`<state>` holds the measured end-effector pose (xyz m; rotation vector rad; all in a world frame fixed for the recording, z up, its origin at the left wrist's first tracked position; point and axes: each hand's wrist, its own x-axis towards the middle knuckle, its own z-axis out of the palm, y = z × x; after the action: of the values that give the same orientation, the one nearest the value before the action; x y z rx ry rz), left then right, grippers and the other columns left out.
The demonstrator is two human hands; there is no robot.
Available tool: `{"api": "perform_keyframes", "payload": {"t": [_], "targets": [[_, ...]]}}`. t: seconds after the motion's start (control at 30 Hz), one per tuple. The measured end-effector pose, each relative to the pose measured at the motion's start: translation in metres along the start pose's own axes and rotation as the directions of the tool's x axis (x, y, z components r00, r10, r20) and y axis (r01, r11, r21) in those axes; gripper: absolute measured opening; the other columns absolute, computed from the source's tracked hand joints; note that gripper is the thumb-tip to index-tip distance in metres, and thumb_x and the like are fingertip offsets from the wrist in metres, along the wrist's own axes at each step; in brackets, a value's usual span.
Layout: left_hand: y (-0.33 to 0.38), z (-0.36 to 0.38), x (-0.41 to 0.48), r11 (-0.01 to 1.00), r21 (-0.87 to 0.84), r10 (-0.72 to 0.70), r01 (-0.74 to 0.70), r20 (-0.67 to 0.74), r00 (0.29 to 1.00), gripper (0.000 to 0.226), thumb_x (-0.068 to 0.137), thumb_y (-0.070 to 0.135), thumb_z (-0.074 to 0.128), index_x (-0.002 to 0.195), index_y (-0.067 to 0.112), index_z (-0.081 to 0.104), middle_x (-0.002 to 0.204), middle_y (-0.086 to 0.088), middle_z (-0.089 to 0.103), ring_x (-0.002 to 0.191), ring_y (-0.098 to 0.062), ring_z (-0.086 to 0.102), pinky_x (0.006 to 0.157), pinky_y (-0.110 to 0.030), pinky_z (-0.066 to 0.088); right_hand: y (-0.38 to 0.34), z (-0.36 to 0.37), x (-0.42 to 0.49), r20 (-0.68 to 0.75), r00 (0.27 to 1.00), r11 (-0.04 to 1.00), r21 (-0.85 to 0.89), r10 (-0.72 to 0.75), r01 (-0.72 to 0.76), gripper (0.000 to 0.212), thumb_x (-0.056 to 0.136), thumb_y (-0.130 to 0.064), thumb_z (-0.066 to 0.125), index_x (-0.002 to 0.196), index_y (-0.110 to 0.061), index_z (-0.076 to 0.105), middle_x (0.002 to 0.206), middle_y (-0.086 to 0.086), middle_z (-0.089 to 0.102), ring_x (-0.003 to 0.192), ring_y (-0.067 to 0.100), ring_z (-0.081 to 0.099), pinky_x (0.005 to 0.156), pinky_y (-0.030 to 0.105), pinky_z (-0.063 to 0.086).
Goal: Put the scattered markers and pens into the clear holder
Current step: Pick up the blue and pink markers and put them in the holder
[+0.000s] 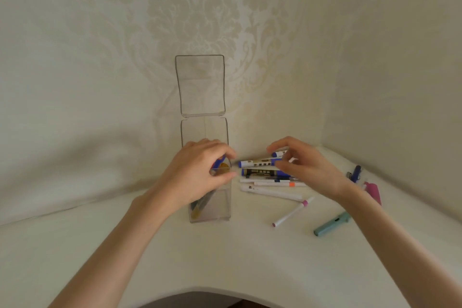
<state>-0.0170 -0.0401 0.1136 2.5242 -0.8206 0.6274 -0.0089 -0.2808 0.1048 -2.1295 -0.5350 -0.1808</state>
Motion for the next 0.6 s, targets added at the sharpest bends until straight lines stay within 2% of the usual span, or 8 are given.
{"api": "perform_keyframes", "payload": {"t": [0.07,0.17,0.27,0.33,0.37,0.47,0.53,0.6], "targets": [[0.023,0.016,0.008,0.995,-0.101,0.022,-0.016,0.059,0.998,0.019,0.079,0.033,0.068,0.096,0.024,0.063,0.090,0.020,0.059,0.080,0.000,0.054,0.076,-0.023,0.042,0.019,-0.015,-0.014,-0.048,0.996,0.993,-0.091,0.071,-0.075,0.022,0.088,-0.009,0.055,0.093,-0.030,0.058,0.077,-0.030,0.059,0.065,-0.004,0.052,0.059,0.011,0.041],[0.045,0.061,0.024,0.971,-0.224,-0.030,0.083,0.232,0.972,0.016,0.080,0.032,0.067,0.094,0.025,0.062,0.091,0.015,0.063,0.086,-0.005,0.061,0.081,-0.028,0.049,0.062,-0.038,-0.033,-0.127,0.959,0.922,-0.267,0.255,-0.280,0.014,0.087,-0.009,0.054,0.092,-0.021,0.060,0.097,-0.010,0.061,0.081,0.009,0.054,0.063,0.019,0.040],[0.062,0.117,0.040,0.940,-0.274,-0.095,0.202,0.359,0.929,0.012,0.080,0.034,0.067,0.087,0.031,0.057,0.091,0.012,0.063,0.084,-0.007,0.061,0.080,-0.034,0.052,0.112,-0.070,-0.063,-0.367,0.816,0.788,-0.270,0.447,-0.554,0.018,0.085,-0.008,0.052,0.100,-0.012,0.062,0.106,0.007,0.065,0.086,0.019,0.056,0.071,0.026,0.040],[0.074,0.150,0.050,0.936,-0.251,-0.131,0.247,0.403,0.906,0.013,0.083,0.035,0.064,0.093,0.030,0.058,0.099,0.010,0.064,0.085,-0.007,0.058,0.075,-0.028,0.049,0.137,-0.091,-0.084,-0.503,0.694,0.713,-0.198,0.515,-0.672,0.016,0.086,-0.016,0.055,0.099,-0.009,0.061,0.106,0.014,0.066,0.090,0.027,0.058,0.074,0.030,0.042],[0.080,0.163,0.055,0.935,-0.234,-0.150,0.265,0.417,0.897,0.016,0.084,0.034,0.062,0.099,0.028,0.059,0.104,0.008,0.063,0.086,-0.007,0.057,0.073,-0.025,0.045,0.145,-0.096,-0.091,-0.528,0.647,0.675,-0.176,0.550,-0.717,0.019,0.087,-0.022,0.056,0.097,-0.006,0.060,0.105,0.017,0.066,0.091,0.030,0.059,0.074,0.033,0.043],[0.096,0.192,0.074,0.928,-0.216,-0.188,0.302,0.428,0.884,0.024,0.087,0.032,0.058,0.109,0.023,0.056,0.113,0.005,0.061,0.094,-0.011,0.056,0.075,-0.026,0.043,0.164,-0.095,-0.093,-0.473,0.608,0.599,-0.193,0.637,-0.777,0.046,0.087,-0.041,0.055,0.096,0.004,0.061,0.099,0.022,0.065,0.078,0.031,0.058,0.065,0.034,0.042],[0.105,0.208,0.089,0.924,-0.192,-0.241,0.332,0.382,0.892,0.026,0.088,0.031,0.057,0.112,0.021,0.054,0.115,0.001,0.059,0.097,-0.016,0.057,0.073,-0.028,0.043,0.172,-0.089,-0.087,-0.445,0.604,0.561,-0.240,0.662,-0.792,0.051,0.083,-0.054,0.052,0.089,-0.005,0.060,0.098,0.019,0.064,0.081,0.031,0.059,0.062,0.032,0.040],[0.112,0.221,0.105,0.896,-0.137,-0.372,0.422,0.286,0.883,0.032,0.088,0.034,0.055,0.115,0.016,0.050,0.115,-0.004,0.057,0.099,-0.022,0.058,0.069,-0.031,0.042,0.178,-0.086,-0.078,-0.433,0.590,0.532,-0.262,0.681,-0.806,0.046,0.081,-0.055,0.051,0.091,-0.010,0.055,0.102,0.016,0.062,0.090,0.032,0.060,0.063,0.031,0.040]]}}
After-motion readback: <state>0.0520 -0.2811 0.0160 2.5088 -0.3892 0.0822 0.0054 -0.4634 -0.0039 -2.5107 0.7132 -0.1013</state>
